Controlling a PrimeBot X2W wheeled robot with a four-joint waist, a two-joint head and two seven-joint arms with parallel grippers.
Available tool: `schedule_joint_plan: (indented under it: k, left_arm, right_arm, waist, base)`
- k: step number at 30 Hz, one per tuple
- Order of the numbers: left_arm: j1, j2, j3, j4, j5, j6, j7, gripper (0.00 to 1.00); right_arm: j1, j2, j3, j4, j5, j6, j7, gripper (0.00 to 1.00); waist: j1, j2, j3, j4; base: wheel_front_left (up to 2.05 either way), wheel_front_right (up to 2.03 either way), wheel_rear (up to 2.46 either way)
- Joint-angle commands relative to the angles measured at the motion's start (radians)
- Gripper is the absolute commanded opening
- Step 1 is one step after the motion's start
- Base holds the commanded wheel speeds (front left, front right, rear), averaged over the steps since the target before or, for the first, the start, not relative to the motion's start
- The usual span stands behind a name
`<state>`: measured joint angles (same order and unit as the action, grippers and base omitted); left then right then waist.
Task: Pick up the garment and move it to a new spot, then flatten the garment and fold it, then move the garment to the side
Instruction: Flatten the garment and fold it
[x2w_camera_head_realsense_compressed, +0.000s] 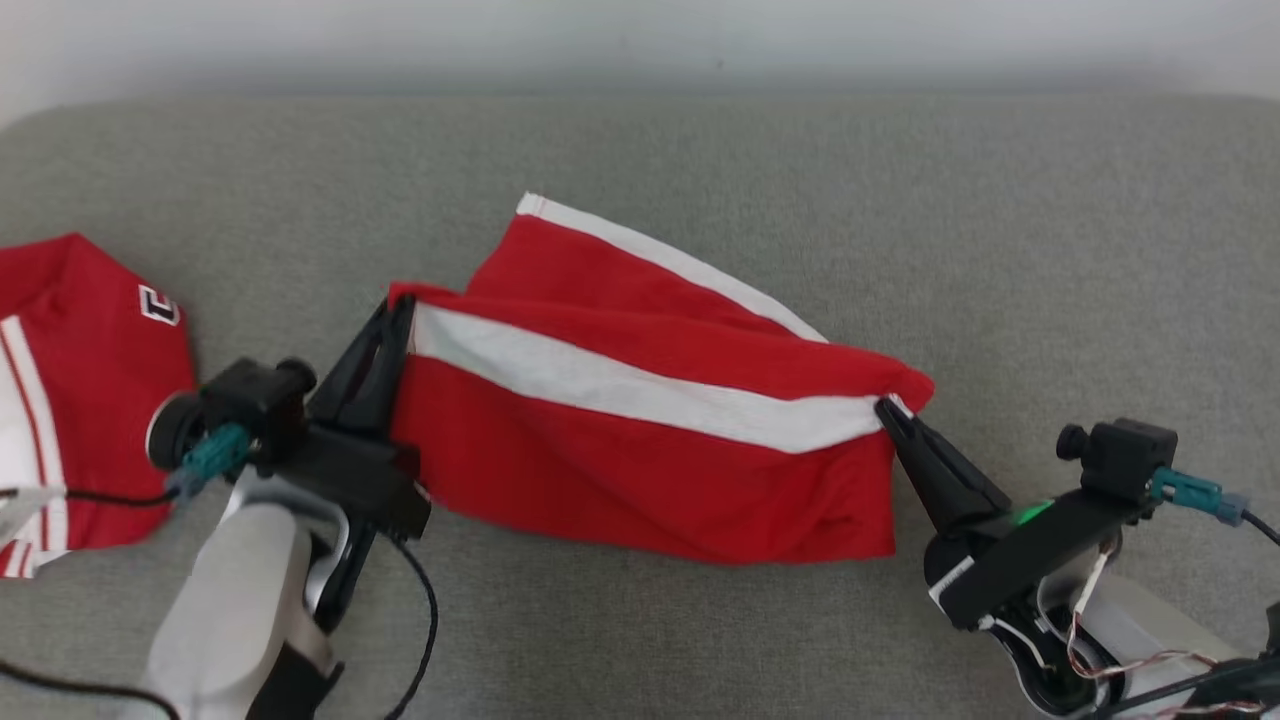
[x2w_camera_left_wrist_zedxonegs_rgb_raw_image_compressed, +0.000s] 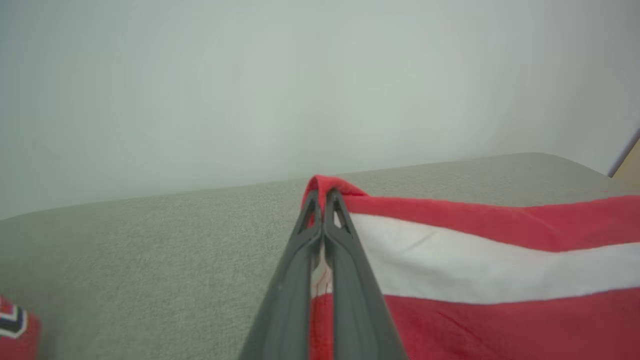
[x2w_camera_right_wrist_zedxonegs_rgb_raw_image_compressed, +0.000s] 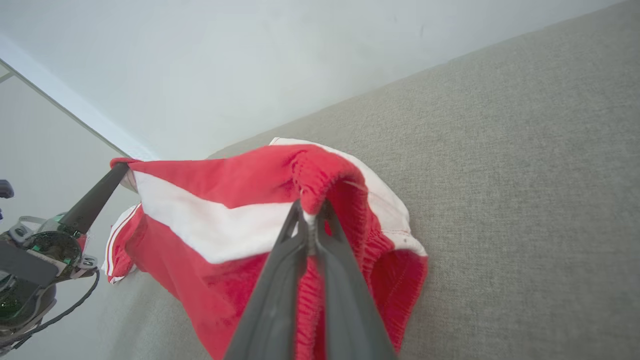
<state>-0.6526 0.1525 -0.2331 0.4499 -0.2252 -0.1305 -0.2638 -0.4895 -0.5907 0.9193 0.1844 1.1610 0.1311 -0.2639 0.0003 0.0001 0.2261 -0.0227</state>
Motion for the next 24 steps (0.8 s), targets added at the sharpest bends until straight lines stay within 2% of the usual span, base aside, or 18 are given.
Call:
schedule_joint_plan:
  k: [1, 6, 11, 24]
  left_arm:
    - [-0.02, -0.001, -0.002, 0.009, 0.012, 0.001, -0.001, 0.0]
    - [-0.134, -0.018, 0.008, 0.065, 0.064, 0.002, -0.001, 0.0]
    - [-0.244, -0.016, 0.028, 0.145, 0.126, 0.025, -0.001, 0.0]
    - [-0.394, -0.004, 0.028, 0.245, 0.189, 0.034, -0.001, 0.0]
  right_arm:
    - [-0.016, 0.009, -0.002, 0.0, 0.001, -0.001, 0.0, 0.0]
    - [-0.057, 0.054, -0.024, 0.007, 0.0, -0.001, 0.0, 0.0]
    - [-0.094, 0.093, -0.046, 0.031, -0.018, -0.001, 0.0, 0.0]
    - [-0.124, 0.159, -0.11, 0.051, -0.069, -0.001, 0.0, 0.0]
  waist:
    - [-0.0003, -0.0001, 0.079, -0.044]
    - [-0.0003, -0.0001, 0.144, -0.069]
    - [-0.0003, -0.0001, 0.204, -0.09]
    - [-0.0003, -0.0001, 0.27, -0.116]
  base:
    - [0.0, 0.0, 0.0]
    - [0.0, 0.0, 0.0]
    - [0.0, 0.0, 0.0]
    - [0.0, 0.0, 0.0]
